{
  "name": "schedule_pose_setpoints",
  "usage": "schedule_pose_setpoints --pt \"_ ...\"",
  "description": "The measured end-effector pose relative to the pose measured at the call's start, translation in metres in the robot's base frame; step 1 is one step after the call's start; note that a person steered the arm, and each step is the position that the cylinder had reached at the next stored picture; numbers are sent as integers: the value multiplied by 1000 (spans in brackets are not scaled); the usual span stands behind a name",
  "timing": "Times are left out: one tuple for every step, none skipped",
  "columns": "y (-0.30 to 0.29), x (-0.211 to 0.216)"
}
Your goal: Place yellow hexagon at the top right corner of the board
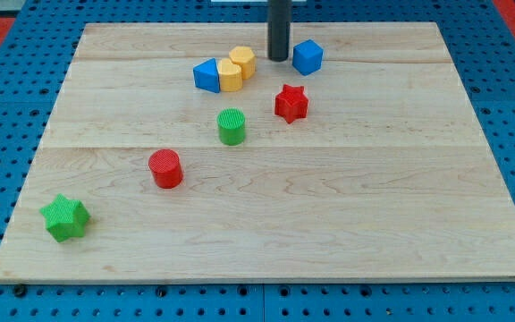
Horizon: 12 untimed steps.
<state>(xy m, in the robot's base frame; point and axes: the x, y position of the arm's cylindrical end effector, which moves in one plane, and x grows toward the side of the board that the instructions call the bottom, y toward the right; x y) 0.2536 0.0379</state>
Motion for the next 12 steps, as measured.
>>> schedule_pose_setpoints --pt "0 -3" --pt "39 11" --pt "49 24" --pt "-16 4" --pt "-1 -46" --pt "-107 -14" --pt "-160 43" --pt "-143 67" --pt "-109 33" --pt "-65 10" --pt "-32 9" --pt "-40 21"
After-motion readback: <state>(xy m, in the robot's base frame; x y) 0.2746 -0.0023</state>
